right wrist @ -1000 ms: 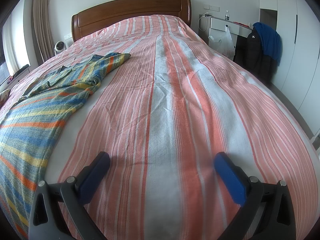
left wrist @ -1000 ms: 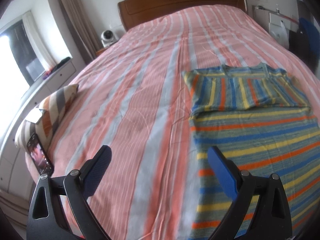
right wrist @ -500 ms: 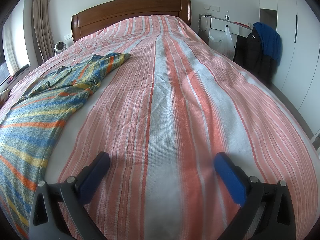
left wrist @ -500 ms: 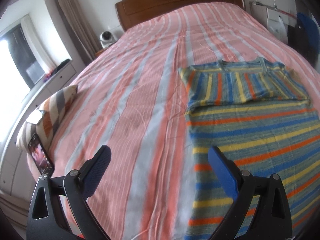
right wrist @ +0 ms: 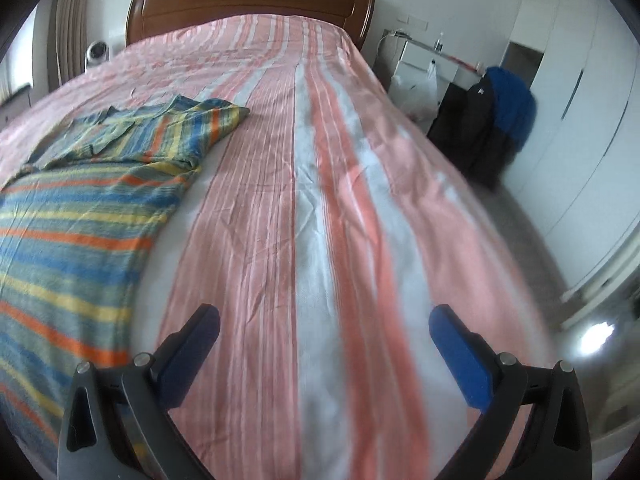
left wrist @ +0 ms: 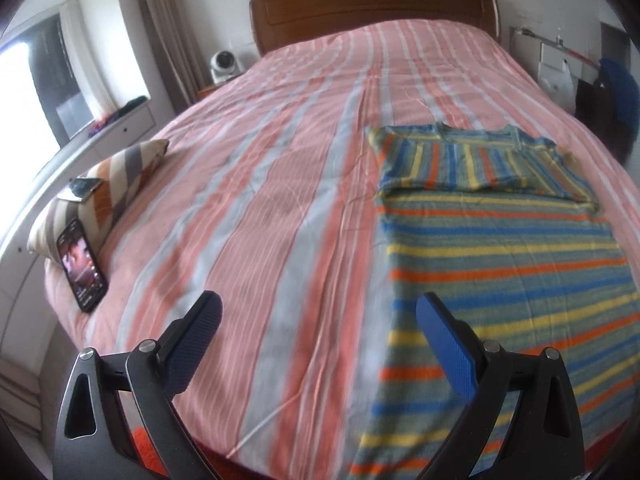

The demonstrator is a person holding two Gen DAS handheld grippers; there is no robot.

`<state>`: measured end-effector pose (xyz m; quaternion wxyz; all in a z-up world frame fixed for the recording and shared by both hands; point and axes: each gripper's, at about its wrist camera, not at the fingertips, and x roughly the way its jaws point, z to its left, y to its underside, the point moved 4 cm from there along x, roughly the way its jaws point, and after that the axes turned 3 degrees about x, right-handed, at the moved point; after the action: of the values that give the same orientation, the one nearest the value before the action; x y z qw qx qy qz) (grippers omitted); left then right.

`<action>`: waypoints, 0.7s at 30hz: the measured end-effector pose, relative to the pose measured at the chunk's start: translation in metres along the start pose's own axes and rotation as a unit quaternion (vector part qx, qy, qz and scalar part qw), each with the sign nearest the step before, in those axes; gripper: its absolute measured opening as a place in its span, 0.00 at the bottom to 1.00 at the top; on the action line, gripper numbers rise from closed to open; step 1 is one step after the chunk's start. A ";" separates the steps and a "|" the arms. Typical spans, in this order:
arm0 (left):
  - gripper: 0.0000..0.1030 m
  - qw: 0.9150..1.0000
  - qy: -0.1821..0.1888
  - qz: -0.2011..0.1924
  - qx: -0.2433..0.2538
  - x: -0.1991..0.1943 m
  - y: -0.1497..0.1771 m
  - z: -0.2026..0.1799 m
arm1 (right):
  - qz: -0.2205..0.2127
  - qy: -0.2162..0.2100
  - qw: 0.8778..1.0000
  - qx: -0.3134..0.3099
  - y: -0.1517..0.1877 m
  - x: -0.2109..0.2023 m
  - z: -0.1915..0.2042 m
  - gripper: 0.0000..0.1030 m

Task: Fold small clothes

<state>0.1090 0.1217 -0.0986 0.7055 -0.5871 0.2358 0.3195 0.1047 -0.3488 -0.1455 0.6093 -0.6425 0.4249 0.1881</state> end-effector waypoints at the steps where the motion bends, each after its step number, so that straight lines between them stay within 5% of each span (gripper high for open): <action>1: 0.96 1.000 0.001 -0.001 -0.001 -0.002 0.000 0.000 | 0.003 0.006 1.000 -0.006 0.000 -0.008 0.003 1.00; 21: 0.96 1.000 0.015 0.007 -0.020 -0.009 0.013 -0.003 | -0.010 0.030 0.999 -0.041 -0.006 -0.061 0.030 1.00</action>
<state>0.0938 0.1191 -0.1018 0.6875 -0.6046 0.2439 0.3199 0.0832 -0.3019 -0.1014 0.5711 -0.6767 0.4286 0.1794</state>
